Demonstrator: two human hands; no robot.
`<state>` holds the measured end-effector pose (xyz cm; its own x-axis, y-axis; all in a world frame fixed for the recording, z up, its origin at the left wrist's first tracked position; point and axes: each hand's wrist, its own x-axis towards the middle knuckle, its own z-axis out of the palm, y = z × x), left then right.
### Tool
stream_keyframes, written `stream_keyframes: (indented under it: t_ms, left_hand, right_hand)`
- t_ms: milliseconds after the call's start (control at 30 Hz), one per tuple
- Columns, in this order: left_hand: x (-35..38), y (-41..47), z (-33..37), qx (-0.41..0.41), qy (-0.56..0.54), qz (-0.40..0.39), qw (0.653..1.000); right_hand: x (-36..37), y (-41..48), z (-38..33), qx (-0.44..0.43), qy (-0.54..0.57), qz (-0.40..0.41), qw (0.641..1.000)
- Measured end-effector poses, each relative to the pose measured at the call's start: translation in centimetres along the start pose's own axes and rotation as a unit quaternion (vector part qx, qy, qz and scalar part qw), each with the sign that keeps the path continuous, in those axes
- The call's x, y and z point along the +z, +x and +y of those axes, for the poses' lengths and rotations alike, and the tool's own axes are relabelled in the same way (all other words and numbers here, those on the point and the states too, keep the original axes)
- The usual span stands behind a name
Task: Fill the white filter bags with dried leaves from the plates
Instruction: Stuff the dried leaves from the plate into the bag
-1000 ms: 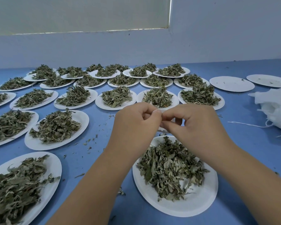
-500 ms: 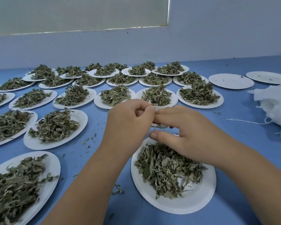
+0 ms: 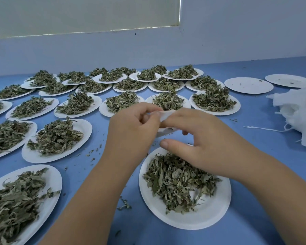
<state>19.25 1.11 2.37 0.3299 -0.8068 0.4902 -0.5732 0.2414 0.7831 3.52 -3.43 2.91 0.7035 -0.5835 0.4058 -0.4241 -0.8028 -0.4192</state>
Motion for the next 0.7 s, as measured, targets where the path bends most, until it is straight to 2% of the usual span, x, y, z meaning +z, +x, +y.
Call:
stream_keyframes:
  t_ms: [67, 133, 267, 333, 700]
  left_hand:
    - [-0.5, 0.3, -0.3, 0.000, 0.016, 0.035, 0.999]
    - [-0.8, 0.5, -0.5, 0.001, 0.021, 0.055, 0.998]
    - [-0.7, 0.5, -0.6, 0.022, 0.048, 0.060, 0.997]
    - [-0.6, 0.4, -0.6, 0.042, 0.070, 0.058, 0.995]
    - [0.0, 0.3, -1.2, 0.051, 0.085, 0.052, 0.994]
  right_hand:
    - [-0.6, -0.3, -0.4, -0.005, 0.004, 0.022, 1.000]
    - [-1.2, -0.7, -0.6, -0.004, 0.010, 0.002, 1.000]
    - [-1.8, -1.4, -0.9, 0.026, -0.021, -0.181, 0.983]
    - [-1.5, -1.7, -1.0, 0.027, -0.028, -0.230, 0.972]
    - [-0.7, -1.7, -1.3, 0.026, -0.062, -0.250, 0.966]
